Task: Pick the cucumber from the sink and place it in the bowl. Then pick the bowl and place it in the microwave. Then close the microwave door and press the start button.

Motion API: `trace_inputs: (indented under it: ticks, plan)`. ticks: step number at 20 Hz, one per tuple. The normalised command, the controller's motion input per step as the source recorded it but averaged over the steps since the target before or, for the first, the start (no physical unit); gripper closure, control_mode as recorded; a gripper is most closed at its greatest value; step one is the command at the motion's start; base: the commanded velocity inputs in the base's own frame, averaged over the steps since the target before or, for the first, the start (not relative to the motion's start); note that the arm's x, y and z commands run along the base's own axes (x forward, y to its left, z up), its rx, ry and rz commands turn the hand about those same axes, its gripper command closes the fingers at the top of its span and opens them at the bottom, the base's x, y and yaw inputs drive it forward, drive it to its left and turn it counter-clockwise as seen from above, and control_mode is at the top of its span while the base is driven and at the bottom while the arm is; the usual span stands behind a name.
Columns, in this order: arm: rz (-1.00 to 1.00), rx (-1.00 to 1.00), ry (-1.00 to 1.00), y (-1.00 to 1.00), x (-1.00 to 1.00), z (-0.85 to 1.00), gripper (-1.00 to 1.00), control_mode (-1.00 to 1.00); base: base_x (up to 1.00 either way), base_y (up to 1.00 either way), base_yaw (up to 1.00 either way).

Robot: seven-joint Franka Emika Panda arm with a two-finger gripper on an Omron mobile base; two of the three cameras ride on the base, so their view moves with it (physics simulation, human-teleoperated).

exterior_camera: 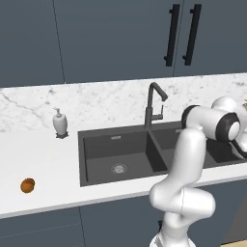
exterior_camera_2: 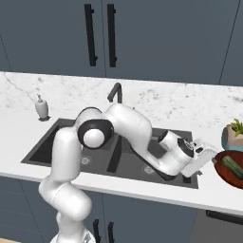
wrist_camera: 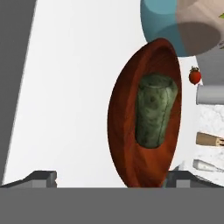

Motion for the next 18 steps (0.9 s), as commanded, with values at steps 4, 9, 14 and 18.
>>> trace_inputs:
  ticks: [4,9,14,18]
  plan:
    - [-0.1,0.01,0.0,-0.49,0.48,0.0,-1.0,-1.0,0.0,0.0,0.0]
    - [-0.07,0.05,0.0,-0.63,0.49,-0.04,-1.0,-1.0,0.0,0.0,0.0]
    - [-0.03,0.05,0.01,-0.42,0.31,-0.21,-1.0,-1.0,0.0,0.0,0.0]
    - [-0.02,0.03,0.0,-0.28,0.06,-0.11,1.0,-1.0,0.0,0.0,0.0]
